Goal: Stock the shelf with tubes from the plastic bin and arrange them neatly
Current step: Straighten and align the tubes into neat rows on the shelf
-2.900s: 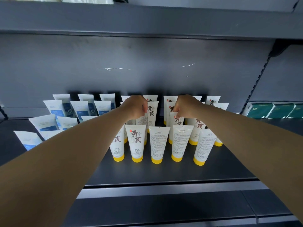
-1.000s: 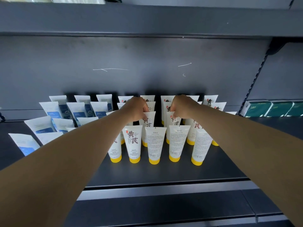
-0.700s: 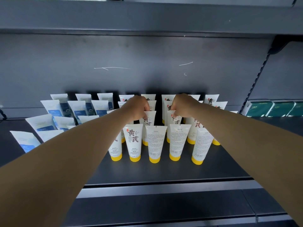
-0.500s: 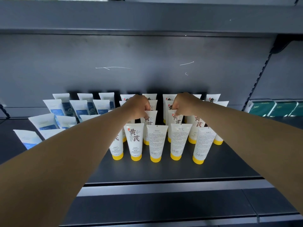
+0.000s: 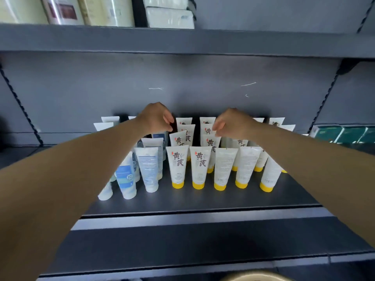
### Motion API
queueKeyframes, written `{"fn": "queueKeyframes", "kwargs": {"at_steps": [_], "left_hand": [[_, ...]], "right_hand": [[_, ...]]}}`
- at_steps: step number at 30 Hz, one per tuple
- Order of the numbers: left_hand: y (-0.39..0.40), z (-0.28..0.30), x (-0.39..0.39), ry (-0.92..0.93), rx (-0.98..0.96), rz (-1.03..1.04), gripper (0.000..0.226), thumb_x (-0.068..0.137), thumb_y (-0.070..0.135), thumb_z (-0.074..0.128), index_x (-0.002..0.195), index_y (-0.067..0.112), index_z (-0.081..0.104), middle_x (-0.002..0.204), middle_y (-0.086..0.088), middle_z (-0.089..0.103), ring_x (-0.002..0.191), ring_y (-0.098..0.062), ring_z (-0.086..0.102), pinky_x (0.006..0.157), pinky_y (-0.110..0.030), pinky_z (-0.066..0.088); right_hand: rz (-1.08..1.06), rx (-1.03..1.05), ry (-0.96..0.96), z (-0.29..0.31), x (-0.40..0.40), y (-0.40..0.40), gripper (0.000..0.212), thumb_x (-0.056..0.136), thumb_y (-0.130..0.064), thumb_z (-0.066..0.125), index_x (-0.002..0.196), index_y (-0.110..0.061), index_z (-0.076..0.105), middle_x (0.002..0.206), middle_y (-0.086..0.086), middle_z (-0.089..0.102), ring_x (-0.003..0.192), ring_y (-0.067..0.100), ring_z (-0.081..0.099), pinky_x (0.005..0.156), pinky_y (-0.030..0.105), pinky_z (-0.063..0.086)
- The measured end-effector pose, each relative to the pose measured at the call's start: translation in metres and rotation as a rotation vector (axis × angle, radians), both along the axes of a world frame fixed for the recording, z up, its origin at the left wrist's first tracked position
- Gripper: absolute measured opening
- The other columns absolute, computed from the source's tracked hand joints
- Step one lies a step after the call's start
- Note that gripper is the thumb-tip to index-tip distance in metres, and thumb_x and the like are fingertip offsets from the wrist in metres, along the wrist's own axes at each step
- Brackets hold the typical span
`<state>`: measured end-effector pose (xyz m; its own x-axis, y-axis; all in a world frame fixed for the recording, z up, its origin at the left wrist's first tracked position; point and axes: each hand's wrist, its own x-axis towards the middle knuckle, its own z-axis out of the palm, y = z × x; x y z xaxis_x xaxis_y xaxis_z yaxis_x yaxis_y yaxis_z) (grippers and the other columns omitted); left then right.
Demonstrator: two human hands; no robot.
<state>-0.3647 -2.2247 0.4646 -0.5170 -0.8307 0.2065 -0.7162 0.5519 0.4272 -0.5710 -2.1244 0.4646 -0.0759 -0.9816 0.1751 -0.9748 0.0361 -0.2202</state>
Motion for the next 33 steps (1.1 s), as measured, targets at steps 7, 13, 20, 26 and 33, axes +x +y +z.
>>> {"fn": "queueKeyframes", "kwargs": {"at_steps": [7, 13, 20, 26, 33], "left_hand": [[-0.012, -0.003, 0.073, 0.010, 0.039, -0.030, 0.030, 0.076, 0.011, 0.075, 0.106, 0.008, 0.070, 0.106, -0.010, 0.070, 0.089, -0.016, 0.061, 0.071, -0.017, 0.043], [-0.024, -0.007, 0.094, 0.017, 0.059, -0.083, 0.032, 0.076, 0.010, 0.075, 0.108, 0.006, 0.069, 0.107, -0.010, 0.070, 0.099, -0.022, 0.064, 0.078, -0.018, 0.042], [-0.039, -0.011, 0.071, -0.019, 0.088, -0.167, 0.032, 0.076, 0.012, 0.075, 0.108, 0.009, 0.069, 0.107, -0.009, 0.070, 0.099, -0.023, 0.064, 0.090, -0.027, 0.048], [-0.051, -0.013, 0.056, -0.092, 0.120, -0.221, 0.036, 0.076, 0.013, 0.075, 0.111, 0.010, 0.067, 0.110, -0.007, 0.069, 0.099, -0.021, 0.063, 0.086, -0.025, 0.046], [-0.057, -0.023, 0.053, -0.175, 0.196, -0.264, 0.038, 0.075, 0.015, 0.076, 0.112, 0.010, 0.068, 0.107, -0.004, 0.070, 0.094, -0.017, 0.064, 0.089, -0.026, 0.049]], "right_hand": [[-0.040, -0.028, -0.028, 0.001, 0.074, 0.005, 0.029, 0.085, -0.008, 0.066, 0.113, -0.007, 0.069, 0.118, 0.004, 0.066, 0.108, 0.019, 0.061, 0.089, 0.022, 0.044], [-0.082, -0.009, 0.014, 0.007, 0.100, -0.002, 0.030, 0.085, -0.013, 0.067, 0.114, -0.011, 0.067, 0.120, 0.004, 0.064, 0.109, 0.019, 0.059, 0.088, 0.022, 0.041], [-0.086, 0.016, 0.042, 0.001, 0.096, -0.020, 0.028, 0.084, -0.016, 0.068, 0.112, -0.015, 0.069, 0.116, 0.003, 0.065, 0.105, 0.019, 0.059, 0.087, 0.026, 0.043], [-0.074, 0.033, 0.040, -0.002, 0.081, -0.045, 0.027, 0.083, -0.018, 0.069, 0.110, -0.016, 0.069, 0.114, 0.003, 0.065, 0.104, 0.018, 0.059, 0.083, 0.023, 0.042], [0.021, 0.126, 0.023, -0.012, 0.080, -0.078, 0.037, 0.081, -0.018, 0.073, 0.117, -0.016, 0.065, 0.121, 0.001, 0.062, 0.110, 0.018, 0.057, 0.086, 0.024, 0.043]]}}
